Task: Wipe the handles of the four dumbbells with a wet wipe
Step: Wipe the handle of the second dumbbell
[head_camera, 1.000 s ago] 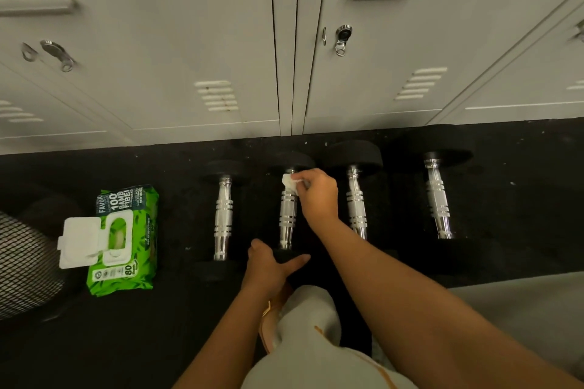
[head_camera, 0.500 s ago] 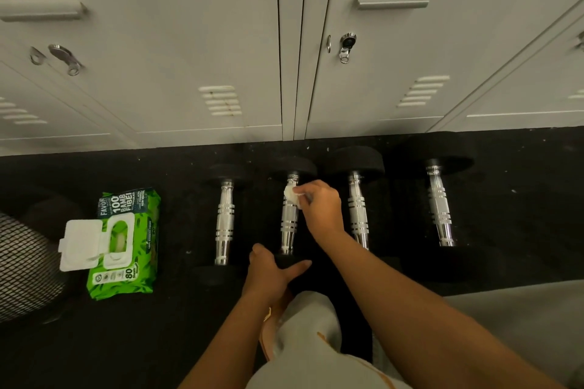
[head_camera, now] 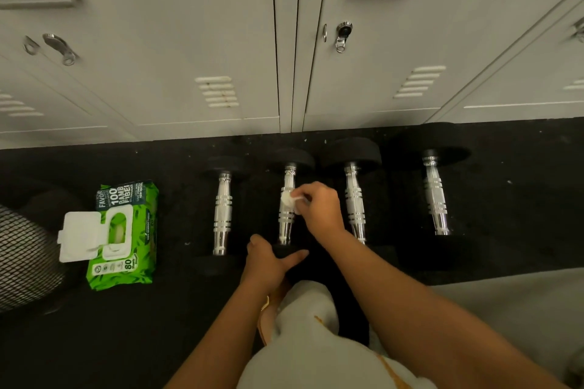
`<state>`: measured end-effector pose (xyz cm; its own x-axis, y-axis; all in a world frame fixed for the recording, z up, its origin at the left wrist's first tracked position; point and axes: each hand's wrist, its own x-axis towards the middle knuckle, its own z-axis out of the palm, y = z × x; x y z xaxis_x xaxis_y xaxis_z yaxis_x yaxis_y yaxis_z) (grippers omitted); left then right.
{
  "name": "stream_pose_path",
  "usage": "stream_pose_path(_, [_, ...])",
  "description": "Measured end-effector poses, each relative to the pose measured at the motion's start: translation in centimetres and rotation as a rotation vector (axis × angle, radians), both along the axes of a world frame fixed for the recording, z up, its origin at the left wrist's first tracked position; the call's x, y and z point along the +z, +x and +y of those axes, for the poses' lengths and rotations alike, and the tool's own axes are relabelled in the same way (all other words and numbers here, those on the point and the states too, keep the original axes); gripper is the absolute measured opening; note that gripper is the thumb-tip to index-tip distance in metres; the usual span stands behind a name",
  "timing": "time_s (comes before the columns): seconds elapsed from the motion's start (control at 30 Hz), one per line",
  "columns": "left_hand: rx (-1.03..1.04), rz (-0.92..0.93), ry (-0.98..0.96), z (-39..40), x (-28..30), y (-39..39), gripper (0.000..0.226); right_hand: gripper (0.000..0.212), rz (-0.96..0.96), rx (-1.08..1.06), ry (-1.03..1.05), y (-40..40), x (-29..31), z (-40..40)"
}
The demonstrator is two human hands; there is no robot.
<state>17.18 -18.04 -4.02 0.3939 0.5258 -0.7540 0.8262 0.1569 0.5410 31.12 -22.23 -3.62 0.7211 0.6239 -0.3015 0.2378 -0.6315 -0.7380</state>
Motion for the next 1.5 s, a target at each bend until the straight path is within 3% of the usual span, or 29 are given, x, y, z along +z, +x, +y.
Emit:
stream_pose_path(0.17, [-0.016, 0.004, 0.019, -0.2, 0.2, 0.1, 0.083, 0.012, 0.121, 0.113, -0.054, -1.9, -0.2, -2.1])
stream_pose_path(0.3, [-0.017, -0.003, 0.028, 0.0, 0.4, 0.1, 0.085, 0.012, 0.165, 0.02, -0.019, -0.7, -0.3, -1.3])
stream_pose_path(0.57, [-0.02, -0.003, 0.024, 0.1, 0.3, 0.0, 0.091, 0.011, 0.226, 0.027, -0.024, -1.6, -0.2, -1.7])
stream_pose_path(0.73, [-0.008, -0.004, 0.007, -0.1, 0.2, 0.0, 0.08, 0.01, 0.278, 0.198, -0.112, -1.9, -0.1, -2.6])
stream_pose_path(0.83, [-0.005, -0.009, 0.012, 0.0, 0.2, 0.0, 0.077, 0.009, 0.302, 0.039, -0.075, -1.9, -0.3, -2.3])
stream_pose_path(0.93, [-0.008, -0.006, 0.017, -0.1, 0.2, 0.1, 0.086, 0.01, 0.237, -0.231, -0.029, -1.5, -0.3, -1.1])
stream_pose_path(1.07, [0.007, 0.0, -0.001, -0.2, 0.2, 0.1, 0.094, 0.014, 0.203, -0.42, 0.023, 0.7, 0.6, 1.7])
stream_pose_path(1.33, [0.027, -0.017, -0.047, -0.1, 0.0, 0.0, 0.098, 0.026, 0.195, -0.251, -0.233, 1.0, -0.1, 2.9])
stream_pose_path(1.5, [0.041, -0.039, -0.053, -0.1, 0.0, -0.1, 0.095, 0.025, 0.317, -0.308, -0.188, 2.7, 0.3, 4.0])
